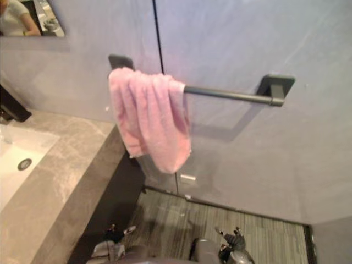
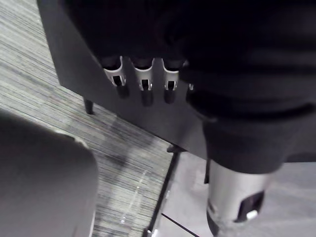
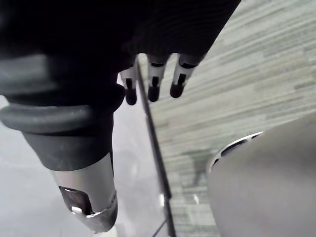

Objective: Organize washtable

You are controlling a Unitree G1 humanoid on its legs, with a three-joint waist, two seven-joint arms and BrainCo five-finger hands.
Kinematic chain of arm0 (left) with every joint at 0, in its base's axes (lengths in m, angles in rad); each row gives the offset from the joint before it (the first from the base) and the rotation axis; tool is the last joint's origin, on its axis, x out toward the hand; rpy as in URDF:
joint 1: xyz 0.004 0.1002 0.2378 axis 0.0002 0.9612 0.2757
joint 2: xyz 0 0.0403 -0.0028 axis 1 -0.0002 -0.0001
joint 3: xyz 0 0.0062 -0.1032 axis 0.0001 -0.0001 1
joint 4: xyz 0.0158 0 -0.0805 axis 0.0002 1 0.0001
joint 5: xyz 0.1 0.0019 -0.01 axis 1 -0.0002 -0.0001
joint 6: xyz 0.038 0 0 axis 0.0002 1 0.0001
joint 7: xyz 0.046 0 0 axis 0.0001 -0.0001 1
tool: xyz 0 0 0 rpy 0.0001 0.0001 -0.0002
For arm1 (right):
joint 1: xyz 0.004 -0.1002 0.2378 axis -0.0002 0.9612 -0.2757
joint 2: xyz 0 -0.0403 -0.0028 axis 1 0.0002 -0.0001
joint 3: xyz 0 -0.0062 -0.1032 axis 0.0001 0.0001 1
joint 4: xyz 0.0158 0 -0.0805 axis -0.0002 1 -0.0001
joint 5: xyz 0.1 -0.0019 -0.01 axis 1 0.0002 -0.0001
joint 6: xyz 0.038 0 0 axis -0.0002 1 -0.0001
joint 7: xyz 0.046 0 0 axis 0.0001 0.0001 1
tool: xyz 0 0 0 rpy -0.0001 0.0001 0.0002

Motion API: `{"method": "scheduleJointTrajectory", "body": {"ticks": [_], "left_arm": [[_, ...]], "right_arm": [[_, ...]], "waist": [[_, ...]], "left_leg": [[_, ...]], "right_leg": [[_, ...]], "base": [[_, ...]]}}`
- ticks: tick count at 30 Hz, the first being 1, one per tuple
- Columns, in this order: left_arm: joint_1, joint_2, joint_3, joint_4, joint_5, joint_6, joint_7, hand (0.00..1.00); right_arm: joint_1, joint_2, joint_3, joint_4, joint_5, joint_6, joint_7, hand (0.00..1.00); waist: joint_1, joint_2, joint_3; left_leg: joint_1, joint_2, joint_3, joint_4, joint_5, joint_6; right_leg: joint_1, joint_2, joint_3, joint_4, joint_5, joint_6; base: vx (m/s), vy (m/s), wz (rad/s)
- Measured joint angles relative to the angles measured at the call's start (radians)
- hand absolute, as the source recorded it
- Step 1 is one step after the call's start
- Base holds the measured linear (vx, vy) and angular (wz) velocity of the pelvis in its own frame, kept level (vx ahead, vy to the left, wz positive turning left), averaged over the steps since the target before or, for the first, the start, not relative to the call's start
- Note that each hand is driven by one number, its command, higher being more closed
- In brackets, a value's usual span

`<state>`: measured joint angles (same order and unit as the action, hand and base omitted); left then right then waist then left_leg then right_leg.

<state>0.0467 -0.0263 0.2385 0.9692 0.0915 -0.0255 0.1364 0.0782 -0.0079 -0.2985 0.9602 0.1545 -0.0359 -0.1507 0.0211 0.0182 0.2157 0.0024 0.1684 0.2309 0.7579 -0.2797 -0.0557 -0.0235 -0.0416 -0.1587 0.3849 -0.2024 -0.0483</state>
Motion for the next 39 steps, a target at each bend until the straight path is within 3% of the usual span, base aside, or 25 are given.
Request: {"method": "scheduleJointTrajectory", "body": {"ticks": [2,5,6,7,9,12,17,25,29,34,39], "left_arm": [[0.0,0.002,-0.005,-0.004,0.0,0.0,-0.001,0.0],[0.0,0.004,-0.009,-0.004,0.0,0.0,0.0,0.0],[0.0,0.003,-0.012,0.002,0.0,0.0,0.0,0.0],[-0.002,0.012,-0.012,0.007,-0.001,0.001,0.0,0.0],[0.002,0.027,-0.013,0.015,0.0,0.001,0.001,0.0],[0.007,0.041,-0.013,0.027,0.002,0.007,0.001,0.0],[0.01,0.039,-0.044,0.042,0.004,0.009,0.001,0.0],[0.029,0.024,-0.053,0.033,-0.053,0.0,0.056,0.0],[0.095,0.024,-0.149,-0.126,-0.11,-0.004,0.083,0.0],[0.184,0.015,-0.291,-0.513,-0.206,-0.035,0.079,0.0],[0.199,0.011,-0.308,-0.692,-0.298,-0.07,0.063,0.0]], "right_arm": [[0.001,0.002,0.0,0.0,-0.007,0.008,-0.003,0.0],[0.001,0.002,-0.002,-0.001,-0.008,0.013,-0.009,0.0],[0.003,0.001,-0.004,-0.002,-0.008,0.015,-0.014,0.0],[0.003,0.009,-0.009,0.002,-0.008,0.016,-0.022,0.0],[0.019,0.027,-0.009,0.001,-0.009,0.018,-0.022,0.0],[0.039,0.041,-0.005,0.001,-0.009,0.018,-0.022,0.0],[0.045,0.042,-0.005,0.007,-0.013,0.018,-0.022,0.0],[0.042,0.031,-0.007,0.008,-0.021,0.014,-0.03,0.0],[0.047,0.031,0.004,0.007,-0.022,0.012,-0.05,0.0],[0.068,0.028,0.068,-0.021,-0.036,0.003,-0.063,0.0],[0.078,0.028,0.088,-0.045,-0.048,0.002,-0.062,0.0]], "waist": [[0.0,-0.002,-0.001],[0.0,-0.001,-0.001],[-0.001,0.006,-0.006],[-0.001,0.004,-0.016],[-0.003,-0.028,-0.045],[0.0,-0.046,-0.076],[-0.002,-0.037,-0.097],[-0.003,-0.021,-0.099],[0.002,-0.025,-0.098],[0.024,-0.036,-0.096],[0.023,-0.037,-0.097]], "left_leg": [[-0.043,0.033,0.021,-0.065,-0.004,0.007],[-0.05,0.022,-0.012,-0.254,0.014,-0.007],[-0.039,0.021,-0.029,-0.365,0.088,-0.013],[-0.023,0.018,-0.031,-0.396,0.111,-0.032],[-0.002,-0.009,-0.005,-0.442,0.116,-0.024],[0.028,-0.049,0.027,-0.515,0.136,-0.003],[0.085,-0.085,0.036,-0.596,0.164,0.01],[0.142,-0.098,0.016,-0.708,0.226,0.004],[0.149,-0.099,-0.016,-0.737,0.248,0.002],[0.147,-0.101,-0.043,-0.758,0.265,0.003],[0.148,-0.102,-0.055,-0.756,0.265,0.003]], "right_leg": [[0.029,0.004,0.03,-0.027,0.0,-0.001],[0.029,0.004,0.068,-0.031,-0.003,0.019],[0.018,0.013,0.086,-0.016,-0.014,0.037],[0.017,0.008,0.108,-0.004,-0.024,0.053],[0.018,-0.015,0.126,-0.024,-0.02,0.071],[0.024,-0.047,0.14,-0.069,-0.003,0.099],[0.076,-0.065,0.139,-0.147,0.027,0.12],[0.116,-0.064,0.115,-0.2,0.048,0.114],[0.136,-0.066,0.078,-0.211,0.049,0.113],[0.142,-0.066,0.049,-0.212,0.049,0.112],[0.144,-0.066,0.048,-0.212,0.049,0.113]], "base": [[0.14,-0.05,-0.42],[0.08,0.078,-0.44],[0.05,0.187,-0.43],[0.05,0.192,-0.39],[0.08,0.161,-0.23],[0.07,0.134,-0.15],[0.05,0.074,0.0],[-0.01,-0.012,0.07],[-0.03,-0.033,0.26],[-0.03,-0.019,0.18],[0.0,-0.001,0.01]]}}
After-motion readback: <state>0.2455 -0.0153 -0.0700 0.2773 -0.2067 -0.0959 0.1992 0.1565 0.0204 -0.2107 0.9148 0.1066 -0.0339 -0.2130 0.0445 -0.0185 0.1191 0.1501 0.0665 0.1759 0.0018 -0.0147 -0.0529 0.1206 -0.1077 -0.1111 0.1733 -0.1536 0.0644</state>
